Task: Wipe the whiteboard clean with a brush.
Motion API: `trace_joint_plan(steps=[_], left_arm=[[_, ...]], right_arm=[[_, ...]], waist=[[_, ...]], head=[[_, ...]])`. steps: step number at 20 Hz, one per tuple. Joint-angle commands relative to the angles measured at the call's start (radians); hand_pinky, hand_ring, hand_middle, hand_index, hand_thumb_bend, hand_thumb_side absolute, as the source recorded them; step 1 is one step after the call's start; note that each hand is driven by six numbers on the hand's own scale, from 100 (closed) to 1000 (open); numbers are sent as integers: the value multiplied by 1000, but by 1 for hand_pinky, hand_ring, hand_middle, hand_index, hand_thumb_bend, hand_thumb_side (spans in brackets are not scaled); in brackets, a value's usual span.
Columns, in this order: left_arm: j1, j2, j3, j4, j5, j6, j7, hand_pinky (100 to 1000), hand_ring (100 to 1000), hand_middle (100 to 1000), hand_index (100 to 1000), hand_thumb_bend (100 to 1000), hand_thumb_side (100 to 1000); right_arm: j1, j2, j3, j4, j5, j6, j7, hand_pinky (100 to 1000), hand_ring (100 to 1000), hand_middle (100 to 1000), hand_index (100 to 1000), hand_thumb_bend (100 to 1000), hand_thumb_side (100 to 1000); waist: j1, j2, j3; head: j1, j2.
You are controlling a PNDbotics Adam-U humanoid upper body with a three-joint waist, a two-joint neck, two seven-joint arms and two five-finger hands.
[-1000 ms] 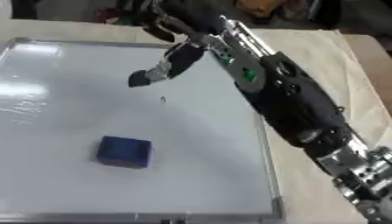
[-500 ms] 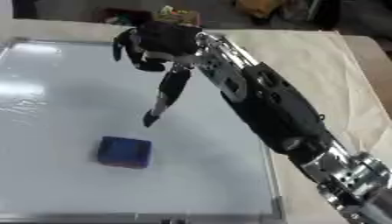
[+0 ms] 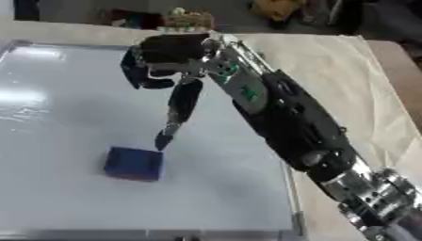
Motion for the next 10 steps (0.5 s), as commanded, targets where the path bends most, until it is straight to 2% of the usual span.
trace_joint_plan(steps=[1,6,10], left_arm=[[-1,33,4,-20,-4,4,1,340,414,451,510,100,861],[3,37,8,-20,-9,6,5,340,414,451,510,100,862],[3,37,9,-20,-12,8,8,340,414,451,510,100,863]], right_arm=[[1,14,-15,-39,10,-2,7,677,626,524,100,872,621],[49,48,-38,-72,80,12,-47,676,626,525,100,856,643],[96,88,-50,-106,194,1,-105,669,631,527,100,853,667]], waist=[[3,-21,-7],[-2,-24,-22],[-6,-24,-28]], head=[[15,5],[29,12],[33,14]])
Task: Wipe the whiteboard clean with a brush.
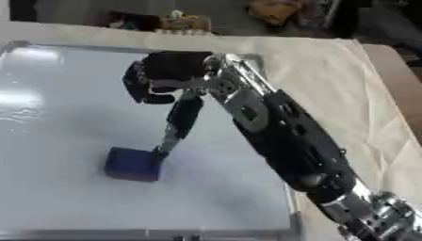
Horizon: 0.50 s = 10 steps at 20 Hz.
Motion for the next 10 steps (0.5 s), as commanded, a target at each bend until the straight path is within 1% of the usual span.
trace_joint_plan(steps=[1,5,10], left_arm=[[-6,30,8,-20,-6,3,4,341,414,451,510,100,863],[-7,30,9,-20,-8,5,6,340,414,451,509,100,864],[-8,29,9,-20,-9,6,7,340,414,451,509,100,864]], right_arm=[[10,21,-14,-39,95,-13,-45,668,639,540,100,850,668],[53,58,-13,-34,196,-31,-93,658,632,544,100,836,669],[82,85,-13,-21,250,-34,-128,655,625,541,100,836,663]], waist=[[4,-17,-1],[1,-16,0],[0,-15,3]], head=[[4,7],[3,11],[1,12]])
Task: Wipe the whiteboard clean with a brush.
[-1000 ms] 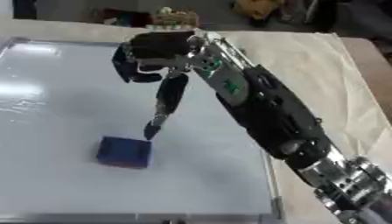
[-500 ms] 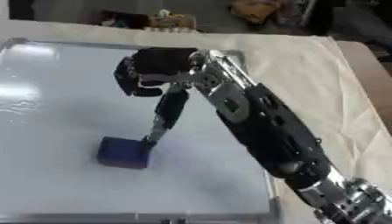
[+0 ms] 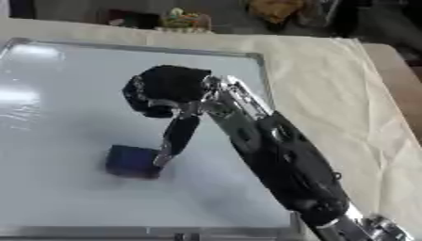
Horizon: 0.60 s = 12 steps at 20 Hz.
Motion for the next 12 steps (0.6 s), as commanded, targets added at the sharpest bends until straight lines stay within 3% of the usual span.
trace_joint_plan(steps=[1,12], left_arm=[[-8,29,8,-20,-7,2,3,339,414,451,508,100,865],[-12,25,6,-20,-10,3,0,338,413,449,503,100,867]], right_arm=[[-4,8,-11,-1,28,0,-20,647,609,541,100,831,648],[61,75,-31,9,78,46,-30,641,631,624,100,774,630]], waist=[[6,-14,3],[2,-4,13]], head=[[-3,5],[-9,4]])
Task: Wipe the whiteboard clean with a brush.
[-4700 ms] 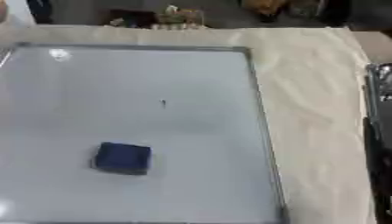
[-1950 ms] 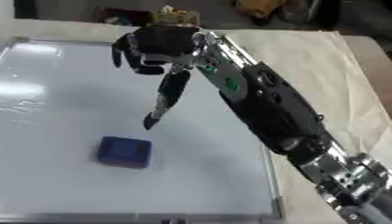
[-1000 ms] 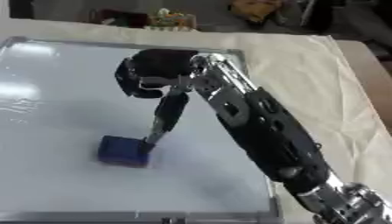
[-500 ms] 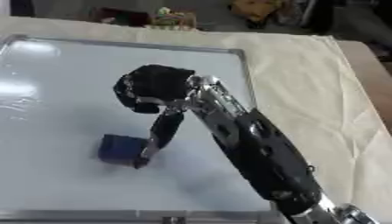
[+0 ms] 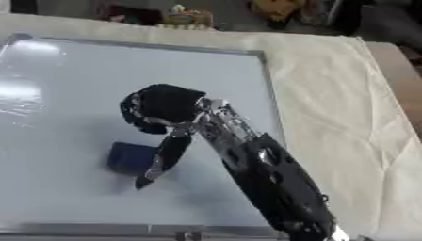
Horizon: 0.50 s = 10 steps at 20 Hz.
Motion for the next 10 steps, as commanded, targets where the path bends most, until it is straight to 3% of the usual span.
trace_joint_plan(steps=[1,10], left_arm=[[-12,25,6,-20,-5,3,0,338,413,449,503,100,867],[-13,23,5,-20,-6,3,-1,337,412,449,502,100,868]], right_arm=[[-6,5,-17,-6,13,19,-8,638,643,648,100,760,627],[3,12,-25,15,26,49,-15,616,631,627,100,724,593]], waist=[[5,-10,2],[4,-7,5]], head=[[-3,1],[-4,-4]])
